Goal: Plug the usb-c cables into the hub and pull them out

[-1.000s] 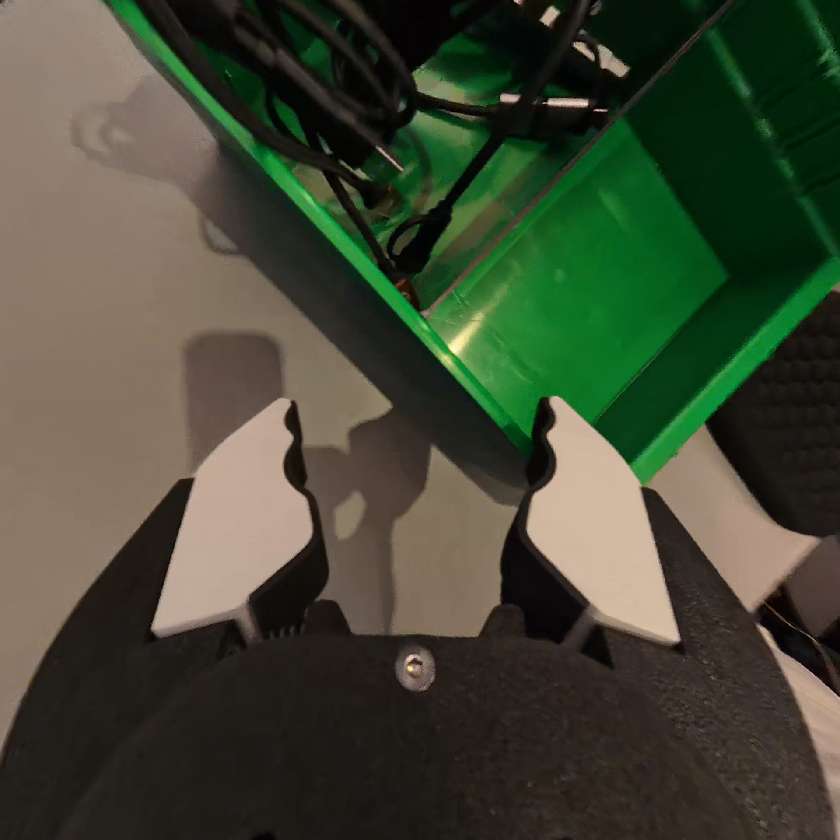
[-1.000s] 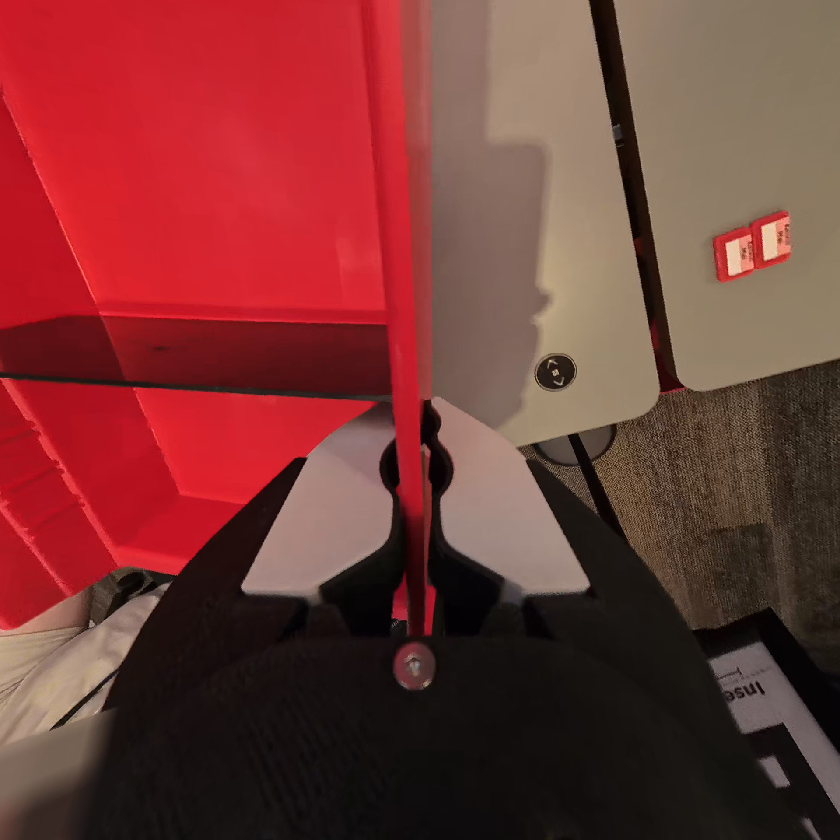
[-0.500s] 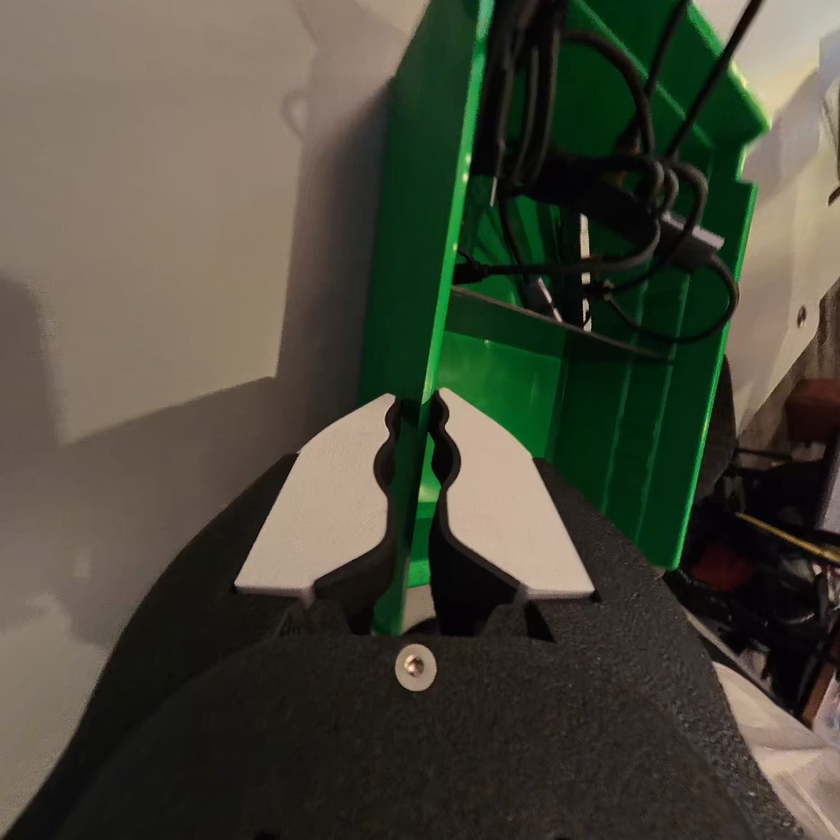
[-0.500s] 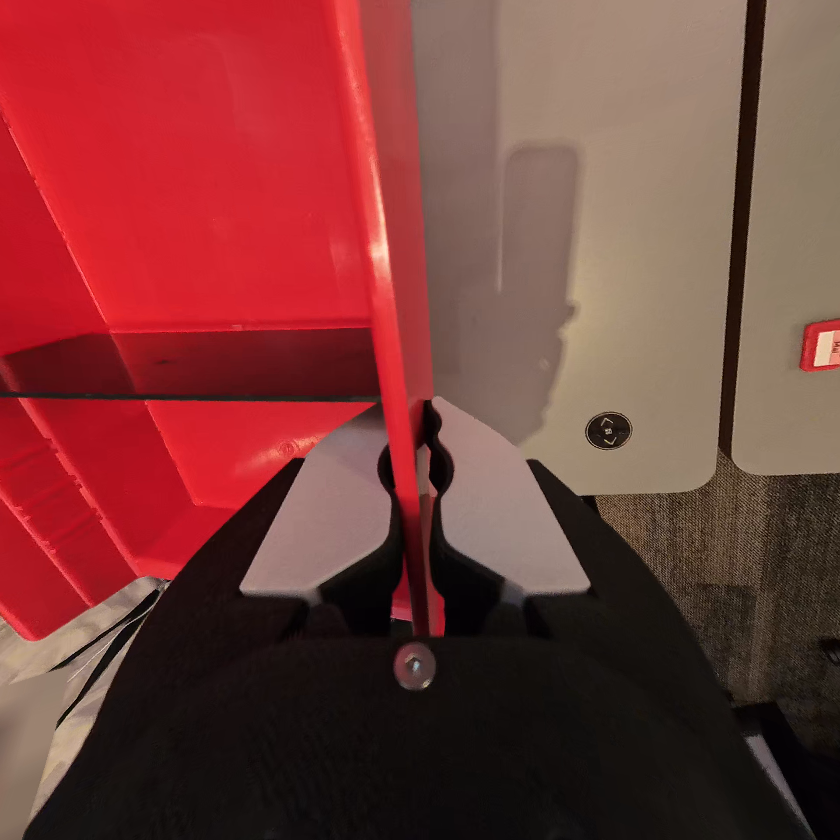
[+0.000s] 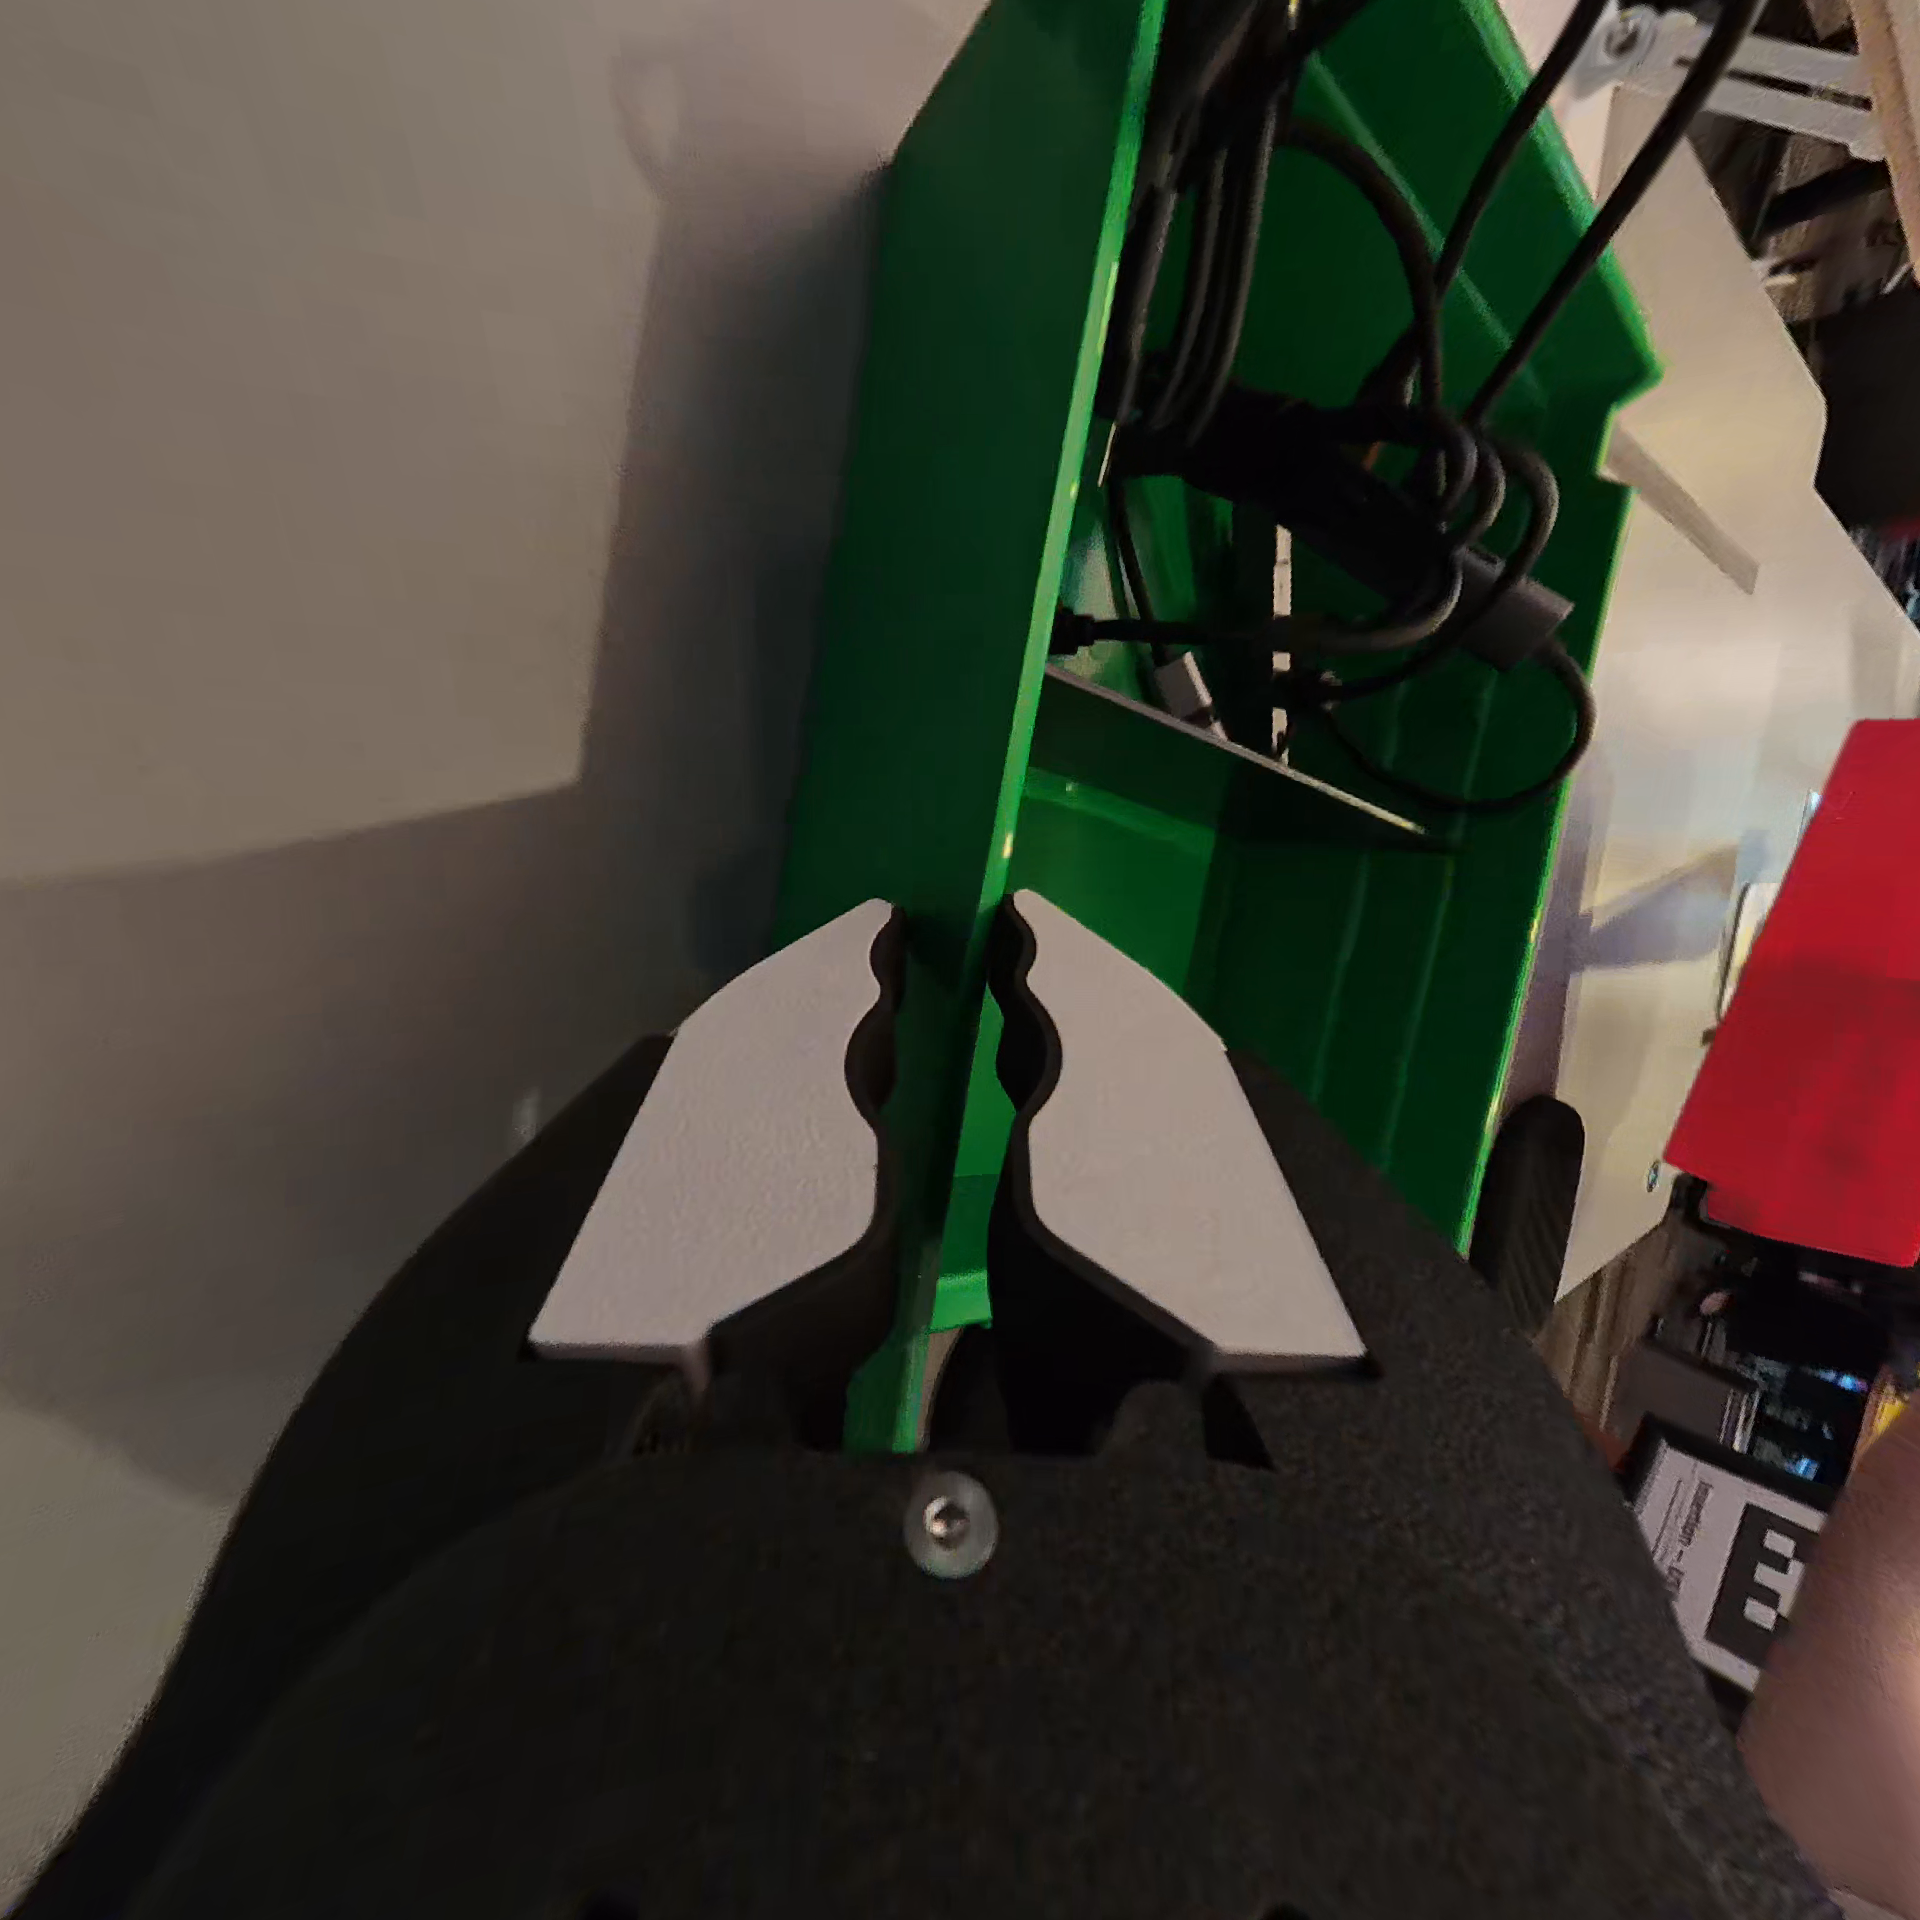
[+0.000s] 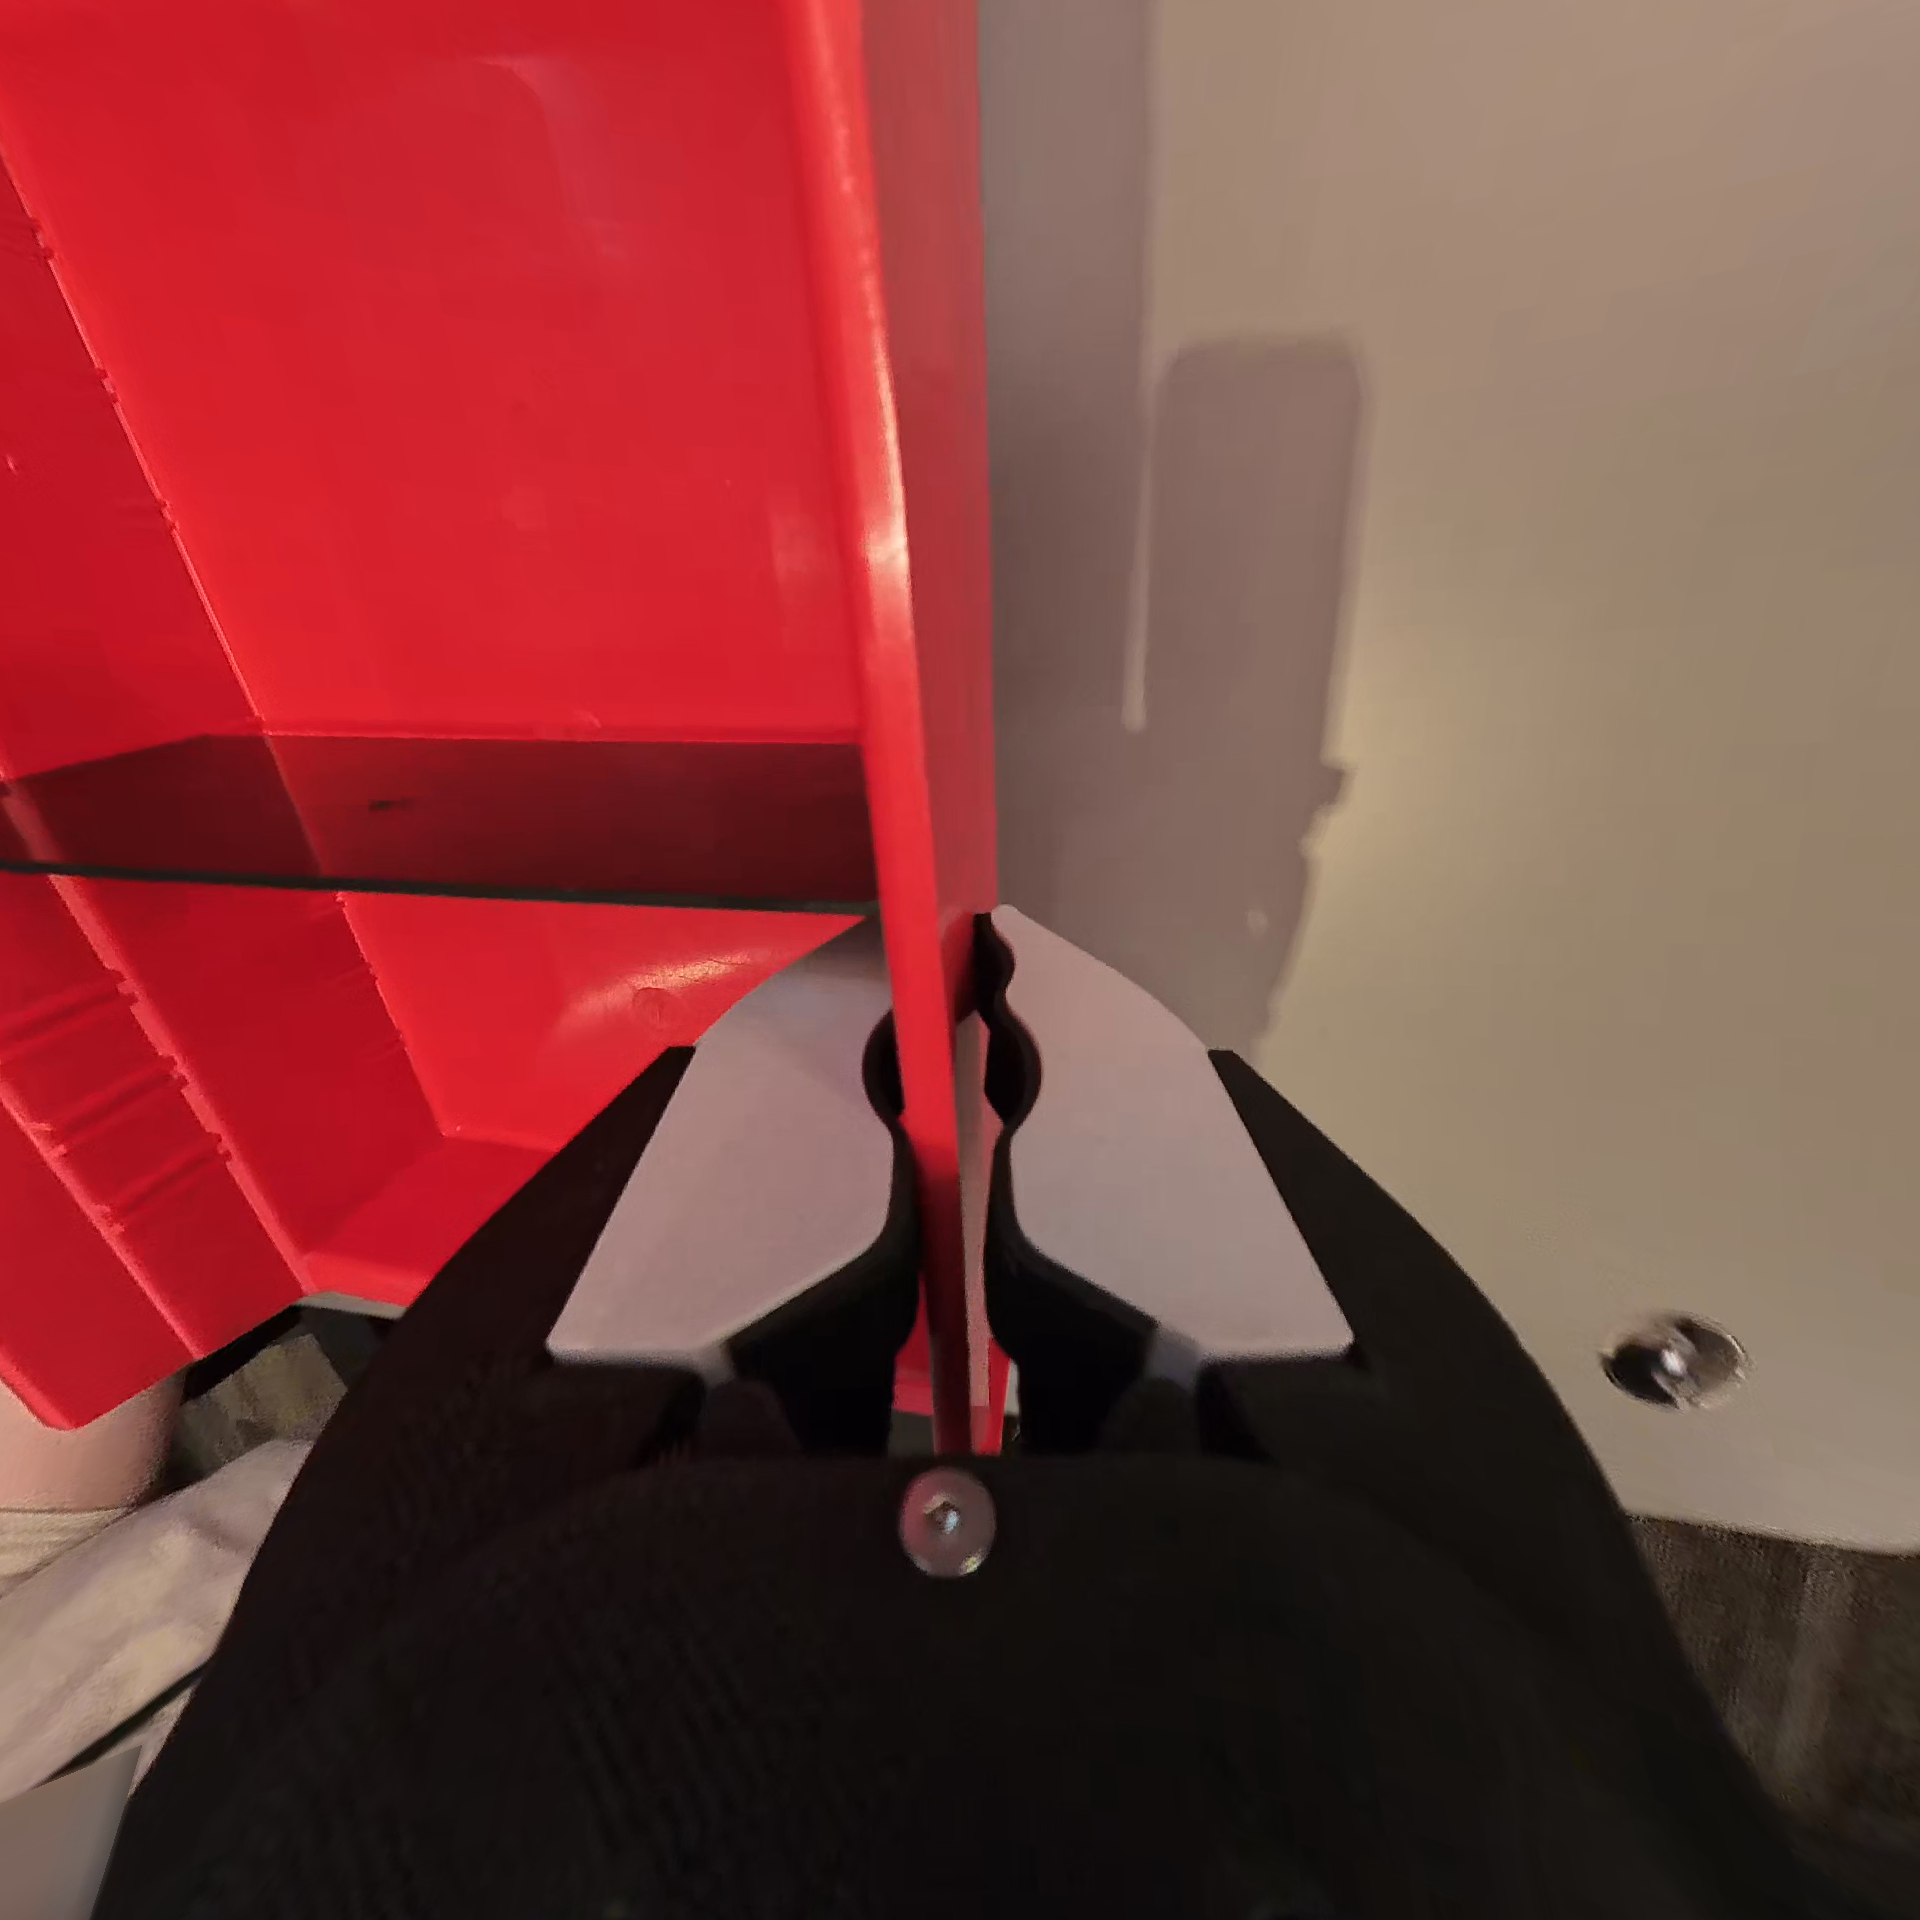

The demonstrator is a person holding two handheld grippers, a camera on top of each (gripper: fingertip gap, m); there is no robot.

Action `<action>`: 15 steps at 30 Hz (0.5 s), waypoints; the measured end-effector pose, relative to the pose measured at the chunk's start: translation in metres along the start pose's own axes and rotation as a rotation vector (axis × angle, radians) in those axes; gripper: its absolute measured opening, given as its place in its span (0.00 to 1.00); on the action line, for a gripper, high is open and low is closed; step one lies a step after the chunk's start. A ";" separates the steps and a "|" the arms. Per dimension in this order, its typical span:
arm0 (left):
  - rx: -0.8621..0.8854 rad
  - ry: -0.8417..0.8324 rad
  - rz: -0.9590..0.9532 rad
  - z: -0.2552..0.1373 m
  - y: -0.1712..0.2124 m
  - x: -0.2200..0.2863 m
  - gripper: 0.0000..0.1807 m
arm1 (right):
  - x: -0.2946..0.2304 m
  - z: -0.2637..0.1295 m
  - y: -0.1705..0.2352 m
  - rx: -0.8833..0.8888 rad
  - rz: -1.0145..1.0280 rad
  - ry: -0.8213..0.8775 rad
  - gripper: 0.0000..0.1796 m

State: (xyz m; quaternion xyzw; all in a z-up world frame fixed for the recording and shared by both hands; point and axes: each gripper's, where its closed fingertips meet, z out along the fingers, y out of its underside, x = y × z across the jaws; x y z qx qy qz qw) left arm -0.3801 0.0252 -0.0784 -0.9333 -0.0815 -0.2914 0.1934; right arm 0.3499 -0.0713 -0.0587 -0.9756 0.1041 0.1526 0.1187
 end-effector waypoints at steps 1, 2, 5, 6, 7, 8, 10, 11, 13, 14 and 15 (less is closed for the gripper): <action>0.005 -0.007 -0.007 -0.002 0.000 -0.002 0.08 | -0.007 0.011 -0.004 -0.011 -0.014 -0.004 0.04; 0.010 -0.011 -0.010 -0.003 0.000 -0.003 0.08 | -0.013 0.021 -0.008 -0.024 -0.028 -0.004 0.04; 0.050 -0.007 -0.014 -0.003 -0.008 -0.008 0.08 | -0.024 0.053 -0.017 -0.065 -0.051 0.014 0.04; 0.071 0.006 -0.028 -0.003 -0.011 -0.010 0.08 | -0.026 0.062 -0.018 -0.081 -0.066 0.026 0.04; 0.092 0.024 -0.044 -0.005 -0.014 -0.012 0.08 | -0.027 0.070 -0.020 -0.097 -0.087 0.040 0.05; 0.109 0.044 -0.059 -0.006 -0.016 -0.014 0.09 | -0.027 0.077 -0.021 -0.113 -0.106 0.054 0.05; 0.137 0.079 -0.089 -0.009 -0.018 -0.018 0.09 | -0.025 0.086 -0.021 -0.138 -0.131 0.079 0.06; 0.150 0.087 -0.099 -0.011 -0.019 -0.020 0.09 | -0.023 0.089 -0.022 -0.144 -0.136 0.088 0.05; 0.164 0.085 -0.112 -0.016 -0.018 -0.026 0.09 | -0.021 0.093 -0.025 -0.137 -0.115 0.065 0.04; 0.170 0.078 -0.115 -0.019 -0.016 -0.029 0.09 | -0.021 0.094 -0.027 -0.129 -0.098 0.048 0.05; 0.178 0.068 -0.117 -0.022 -0.015 -0.033 0.09 | -0.020 0.094 -0.029 -0.127 -0.091 0.043 0.05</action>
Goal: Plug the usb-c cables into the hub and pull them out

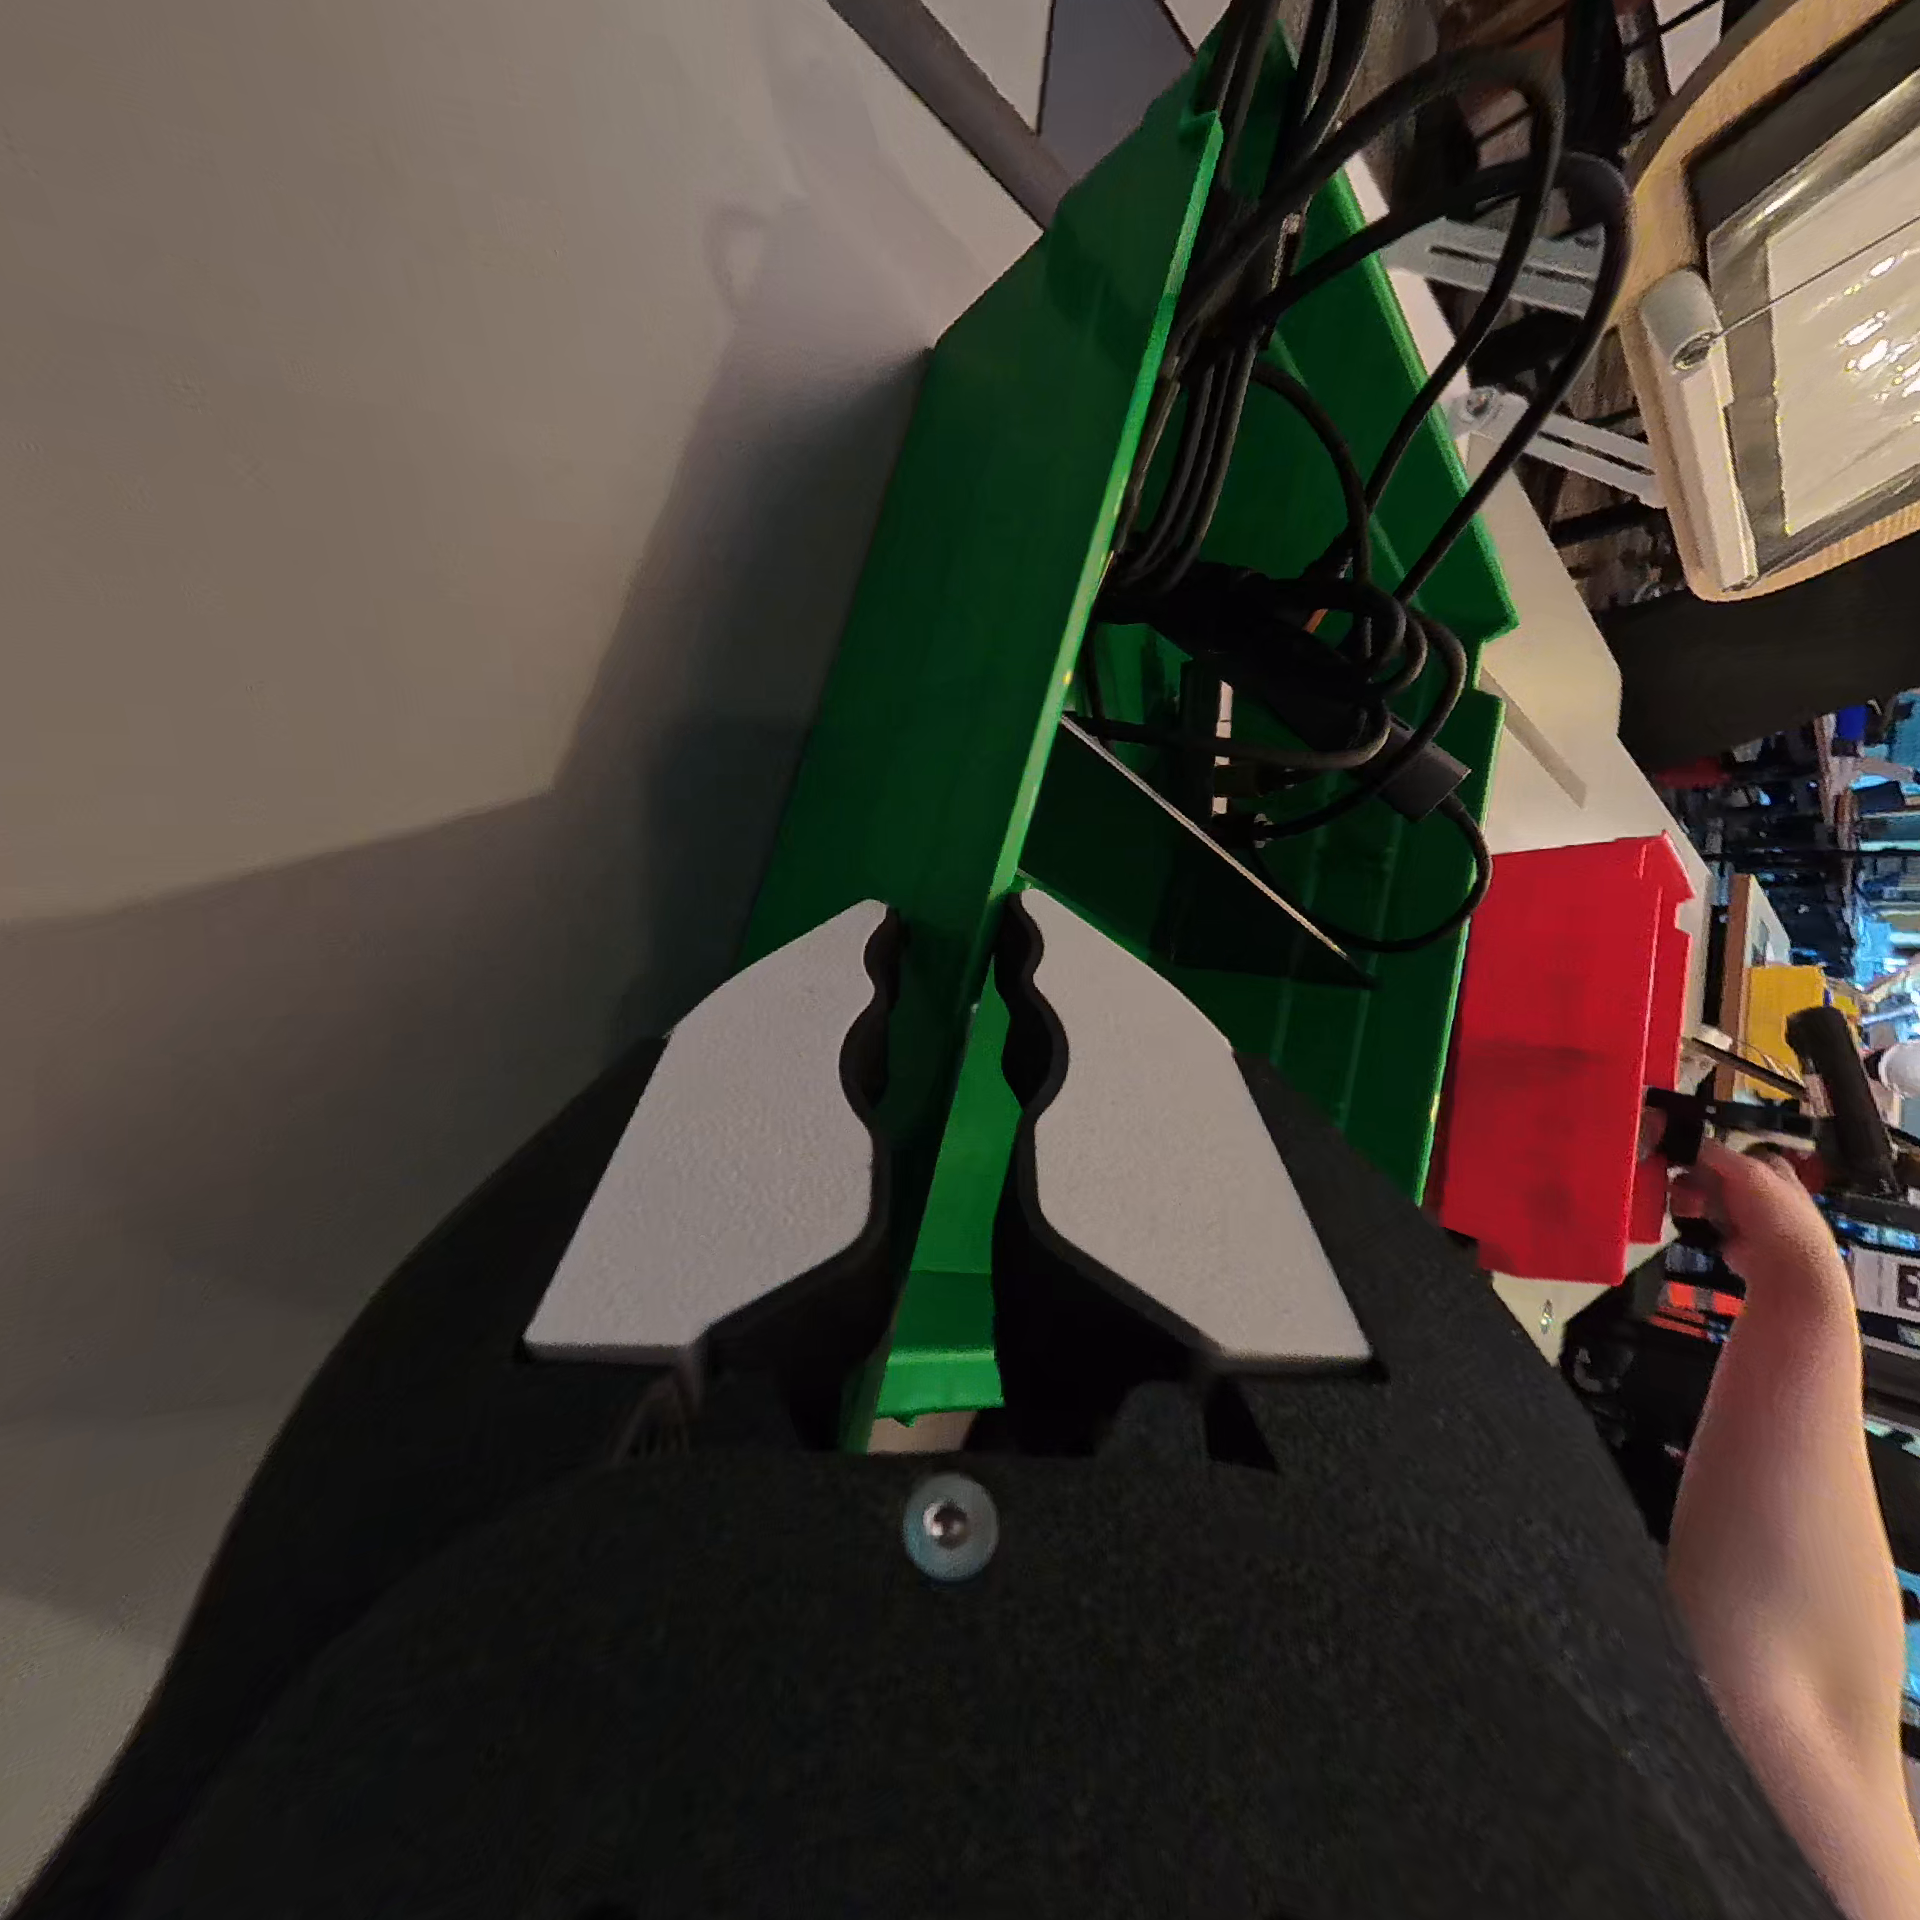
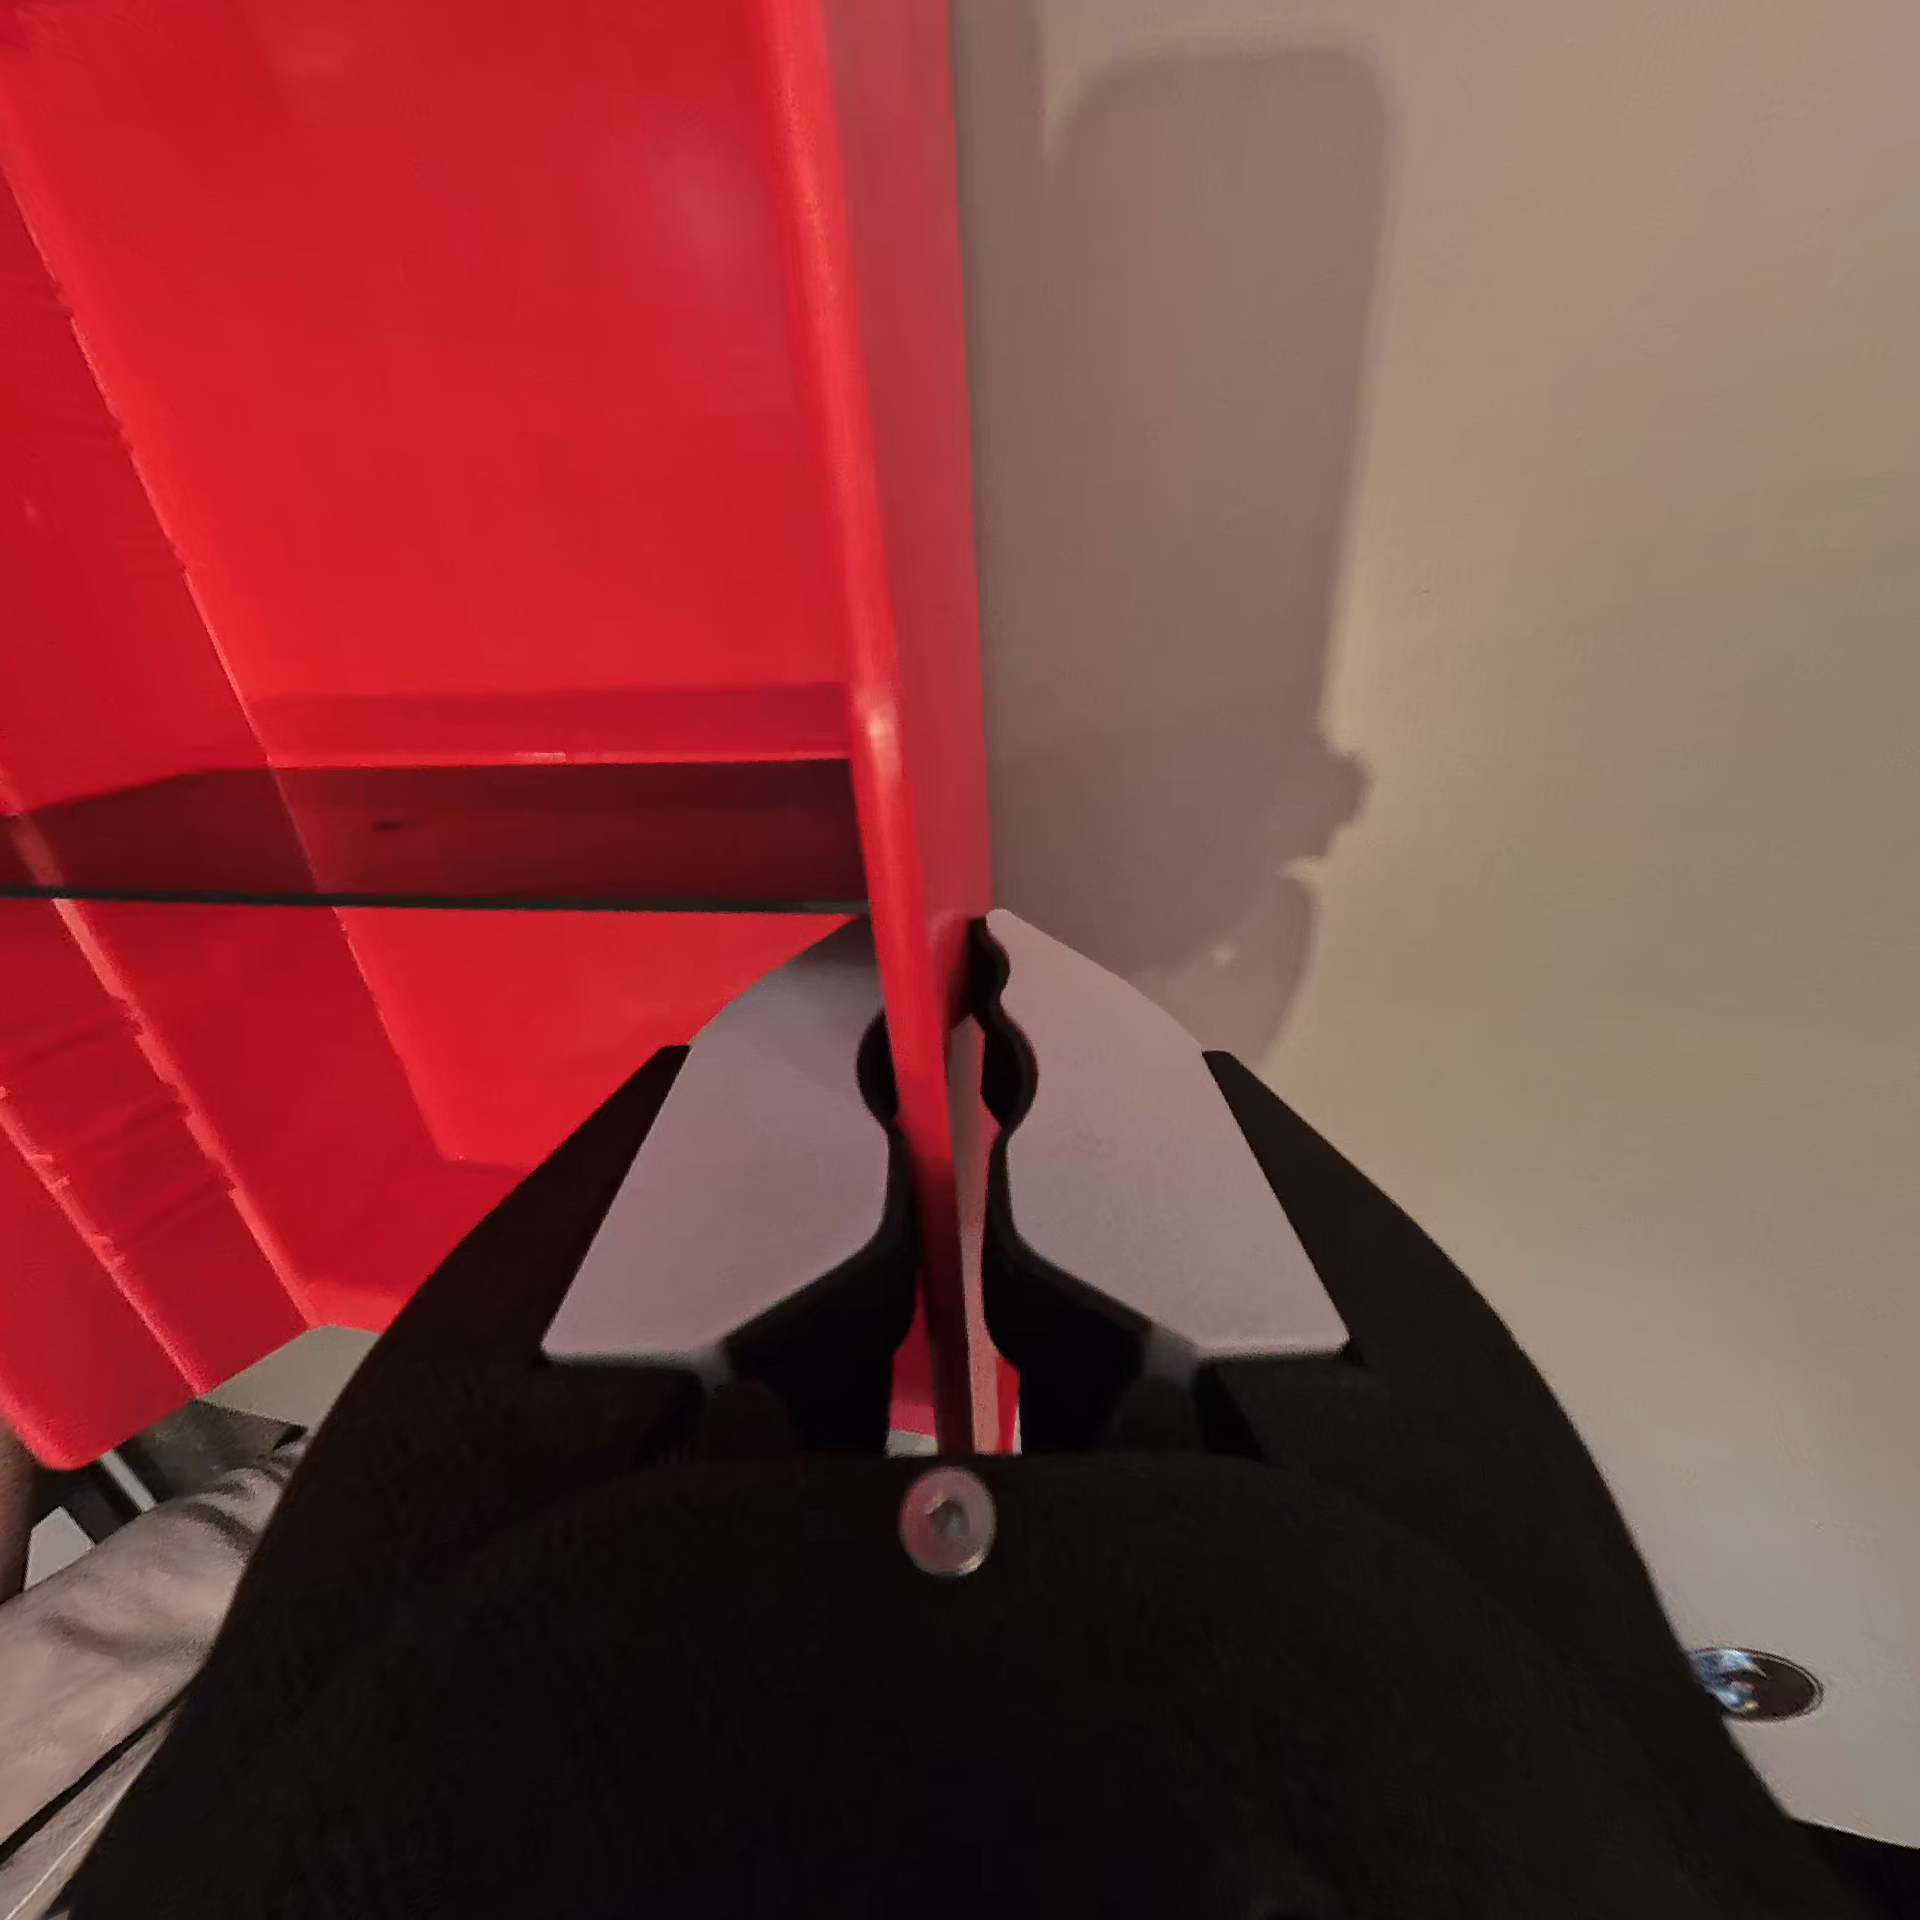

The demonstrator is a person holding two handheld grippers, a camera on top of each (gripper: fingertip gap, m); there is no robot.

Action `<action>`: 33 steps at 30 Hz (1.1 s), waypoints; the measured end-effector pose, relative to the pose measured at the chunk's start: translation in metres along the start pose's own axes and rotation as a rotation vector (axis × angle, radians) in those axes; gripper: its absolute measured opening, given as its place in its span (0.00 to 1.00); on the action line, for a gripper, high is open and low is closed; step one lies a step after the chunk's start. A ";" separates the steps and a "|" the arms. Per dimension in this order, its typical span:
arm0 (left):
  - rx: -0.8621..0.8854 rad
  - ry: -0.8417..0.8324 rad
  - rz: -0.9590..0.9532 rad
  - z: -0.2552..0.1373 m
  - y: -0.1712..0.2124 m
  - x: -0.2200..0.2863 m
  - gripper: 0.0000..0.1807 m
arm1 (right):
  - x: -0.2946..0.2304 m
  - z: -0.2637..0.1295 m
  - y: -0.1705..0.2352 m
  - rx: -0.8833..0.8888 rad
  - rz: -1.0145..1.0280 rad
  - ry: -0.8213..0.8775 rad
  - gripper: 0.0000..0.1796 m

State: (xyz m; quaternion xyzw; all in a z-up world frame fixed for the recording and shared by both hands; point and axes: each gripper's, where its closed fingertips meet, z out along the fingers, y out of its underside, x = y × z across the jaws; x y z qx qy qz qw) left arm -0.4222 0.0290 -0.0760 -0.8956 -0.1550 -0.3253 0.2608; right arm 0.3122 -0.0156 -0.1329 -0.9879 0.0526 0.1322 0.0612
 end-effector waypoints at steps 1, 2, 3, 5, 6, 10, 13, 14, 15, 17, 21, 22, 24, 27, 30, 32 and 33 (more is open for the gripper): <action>0.010 -0.008 -0.002 -0.004 0.000 -0.003 0.09 | 0.001 0.000 -0.001 -0.003 -0.005 0.001 0.05; 0.023 -0.016 -0.006 -0.007 0.000 -0.007 0.09 | 0.001 0.000 -0.001 -0.014 -0.013 0.004 0.05; 0.037 -0.022 -0.016 -0.012 0.000 -0.011 0.09 | 0.001 0.000 -0.001 -0.023 -0.024 0.011 0.05; 0.051 -0.027 -0.050 -0.020 0.002 -0.018 0.09 | 0.002 0.000 -0.002 -0.028 -0.038 0.017 0.05; 0.057 -0.034 -0.063 -0.025 0.003 -0.022 0.09 | 0.002 0.000 -0.002 -0.026 -0.033 0.014 0.05; 0.023 -0.072 -0.054 -0.035 0.013 -0.026 0.08 | 0.003 0.000 -0.003 -0.017 -0.038 0.005 0.05; -0.050 -0.071 -0.031 -0.034 0.025 -0.018 0.08 | 0.004 0.000 -0.004 -0.004 -0.022 0.012 0.05; -0.071 -0.073 -0.017 -0.032 0.028 -0.016 0.08 | 0.005 -0.001 -0.004 0.000 -0.013 0.013 0.05; -0.084 -0.076 -0.001 -0.030 0.029 -0.014 0.08 | 0.007 -0.001 -0.004 0.004 -0.005 0.015 0.05; -0.083 -0.075 0.019 -0.026 0.026 -0.012 0.08 | 0.011 -0.002 -0.004 0.019 0.010 0.025 0.04; -0.076 -0.057 0.012 -0.021 0.022 -0.009 0.08 | 0.018 -0.003 -0.005 0.037 0.029 0.033 0.04; -0.076 -0.059 0.015 -0.021 0.022 -0.009 0.08 | 0.020 -0.004 -0.005 0.038 0.033 0.035 0.04; -0.075 -0.061 0.014 -0.021 0.022 -0.009 0.08 | 0.024 -0.005 -0.007 0.039 0.037 0.042 0.04; -0.073 -0.054 0.004 -0.021 0.022 -0.008 0.08 | 0.030 -0.006 -0.008 0.023 -0.005 0.065 0.03; -0.071 -0.051 0.000 -0.021 0.022 -0.008 0.08 | 0.033 -0.007 -0.010 0.006 -0.029 0.076 0.03; -0.068 -0.054 0.000 -0.021 0.021 -0.008 0.08 | 0.035 -0.006 -0.012 0.005 -0.035 0.071 0.03; -0.066 -0.057 -0.001 -0.021 0.021 -0.009 0.08 | 0.036 -0.006 -0.013 0.006 -0.033 0.066 0.03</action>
